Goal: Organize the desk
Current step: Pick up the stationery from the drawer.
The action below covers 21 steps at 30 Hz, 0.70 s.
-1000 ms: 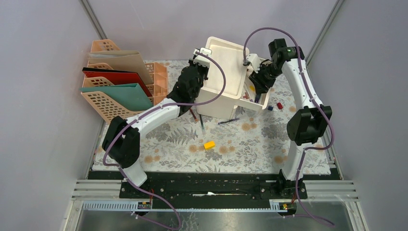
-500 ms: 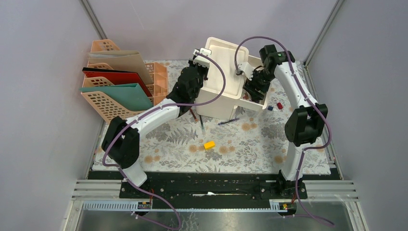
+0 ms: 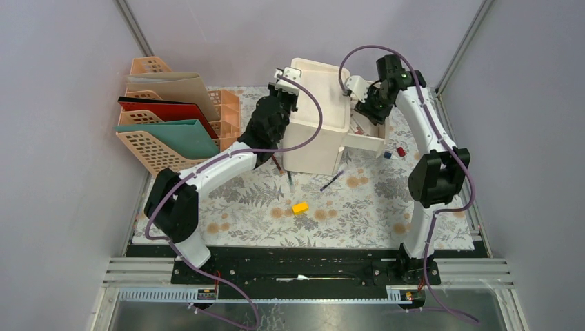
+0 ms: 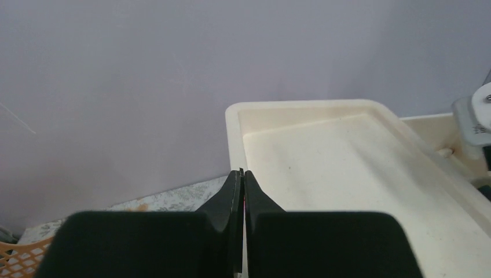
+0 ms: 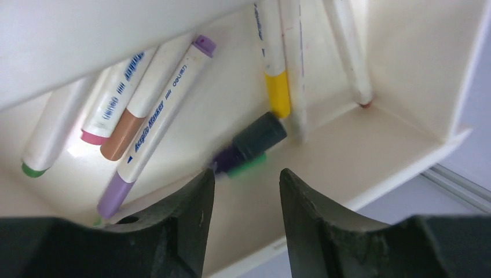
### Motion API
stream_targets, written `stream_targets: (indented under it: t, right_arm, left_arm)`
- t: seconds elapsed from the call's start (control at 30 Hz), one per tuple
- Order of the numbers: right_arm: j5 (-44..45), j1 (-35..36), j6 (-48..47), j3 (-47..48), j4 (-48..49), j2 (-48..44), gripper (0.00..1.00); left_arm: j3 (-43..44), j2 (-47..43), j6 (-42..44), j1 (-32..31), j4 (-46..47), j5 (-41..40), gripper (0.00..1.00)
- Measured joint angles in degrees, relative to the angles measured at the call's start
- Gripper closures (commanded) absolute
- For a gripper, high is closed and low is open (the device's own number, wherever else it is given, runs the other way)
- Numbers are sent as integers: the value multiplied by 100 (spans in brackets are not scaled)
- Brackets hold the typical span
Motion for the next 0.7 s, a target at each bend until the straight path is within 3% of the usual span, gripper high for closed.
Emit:
stream_targets:
  t: [0.27,0.4,0.7]
  right_arm:
    - [131,-118,186,494,81,291,47]
    - [-173,-155,483,1204,-286,605,46]
    - [-662,-188,1049,1596,-1051,629,49]
  left_arm:
    - [0,-87,0,-26,269,61,100]
    - [0,-87,0,-26,269,61,100]
    - [2,-87,-9,-26,262,61,100]
